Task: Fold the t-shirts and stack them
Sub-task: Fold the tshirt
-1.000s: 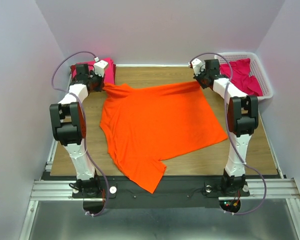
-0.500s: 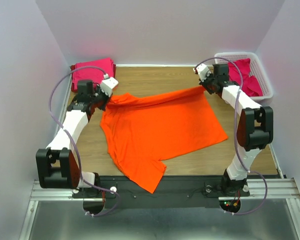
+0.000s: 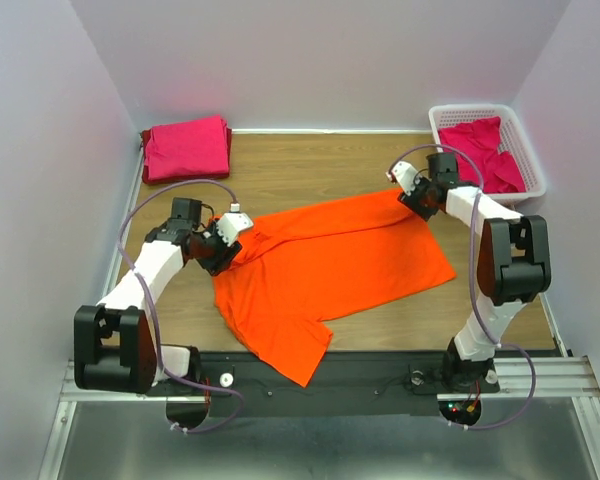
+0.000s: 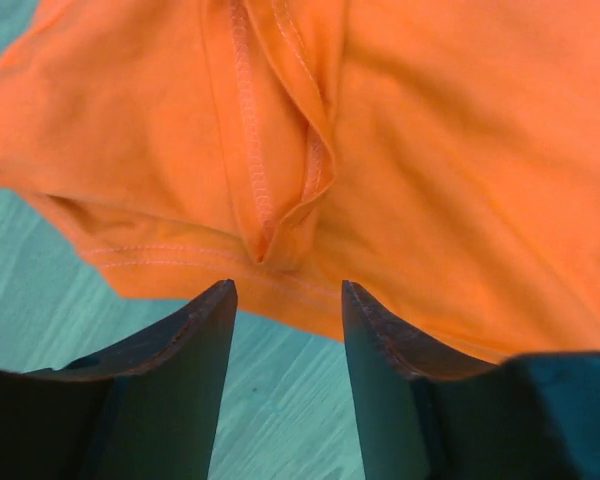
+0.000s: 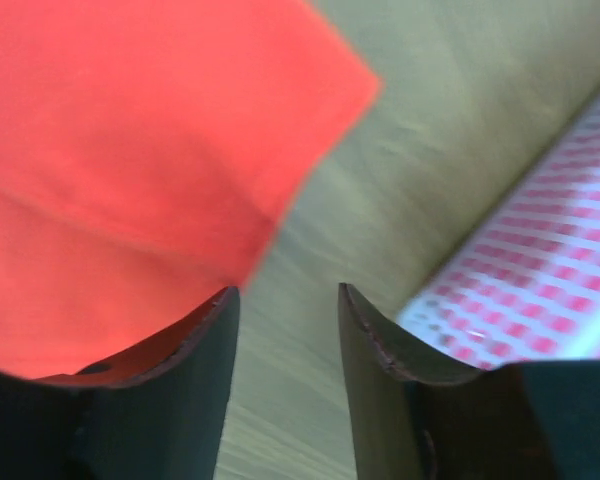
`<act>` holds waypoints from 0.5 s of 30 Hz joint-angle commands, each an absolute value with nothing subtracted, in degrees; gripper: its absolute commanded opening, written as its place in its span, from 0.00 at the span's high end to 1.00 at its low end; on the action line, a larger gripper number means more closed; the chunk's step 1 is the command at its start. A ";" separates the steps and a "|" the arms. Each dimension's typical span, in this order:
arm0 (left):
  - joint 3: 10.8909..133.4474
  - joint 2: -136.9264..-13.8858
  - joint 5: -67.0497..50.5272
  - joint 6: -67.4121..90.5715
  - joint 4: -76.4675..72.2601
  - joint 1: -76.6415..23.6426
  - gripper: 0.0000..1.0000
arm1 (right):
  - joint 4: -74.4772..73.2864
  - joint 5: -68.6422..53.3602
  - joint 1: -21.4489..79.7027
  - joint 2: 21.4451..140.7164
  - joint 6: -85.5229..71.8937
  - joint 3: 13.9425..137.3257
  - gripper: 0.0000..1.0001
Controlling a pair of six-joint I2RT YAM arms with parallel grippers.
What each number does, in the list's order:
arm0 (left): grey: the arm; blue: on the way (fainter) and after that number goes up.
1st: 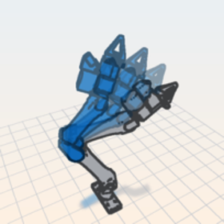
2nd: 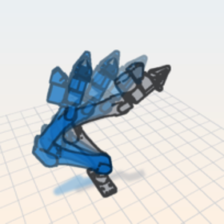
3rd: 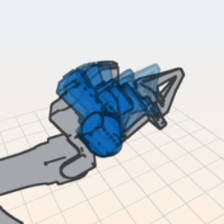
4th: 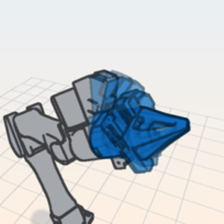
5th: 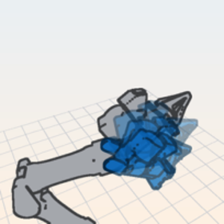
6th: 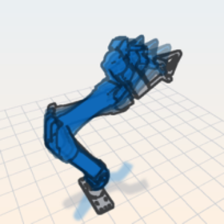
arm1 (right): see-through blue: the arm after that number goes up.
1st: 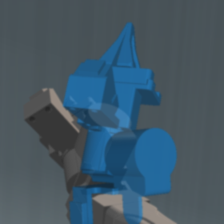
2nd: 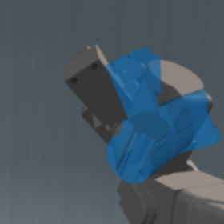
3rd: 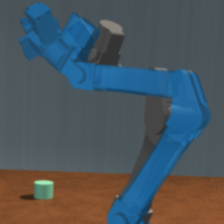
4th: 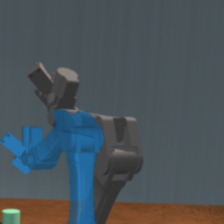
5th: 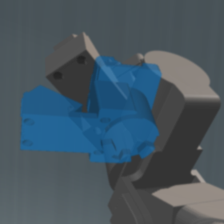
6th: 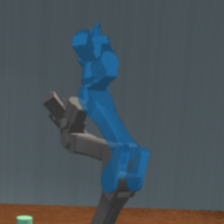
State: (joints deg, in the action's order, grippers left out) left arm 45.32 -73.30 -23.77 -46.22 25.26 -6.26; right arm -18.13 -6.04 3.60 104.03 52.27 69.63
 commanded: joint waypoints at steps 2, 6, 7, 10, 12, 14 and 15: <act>54.57 -72.50 -31.62 -47.03 28.92 -0.64 0.42 | -21.25 -9.31 1.49 104.06 49.58 79.87 0.49; 62.82 -82.76 -33.31 -40.53 25.77 4.91 0.42 | -24.52 -13.09 1.49 106.87 45.36 85.50 0.50; 64.15 -84.53 -33.57 -39.13 24.88 5.62 0.42 | -25.65 -12.83 1.49 108.01 44.39 86.74 0.51; 68.54 -90.58 -33.66 -33.85 22.85 7.03 0.46 | -27.68 -12.22 1.58 112.93 41.67 91.92 0.56; 71.09 -92.80 -35.32 -34.97 25.90 7.56 0.50 | -28.47 -12.13 1.58 115.38 40.26 94.20 0.58; 71.11 -93.43 -39.36 -37.43 28.81 7.47 0.51 | -29.70 -12.22 1.76 116.27 39.29 95.01 0.61; 69.71 -91.86 -40.77 -40.92 31.35 7.12 0.50 | -30.06 -12.83 2.19 116.37 38.94 95.36 0.62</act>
State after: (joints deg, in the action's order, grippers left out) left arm 69.01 -94.50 -33.41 -37.45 24.14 7.62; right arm -25.34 -11.09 1.26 115.13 42.63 92.84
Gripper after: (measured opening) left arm 0.494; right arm 0.392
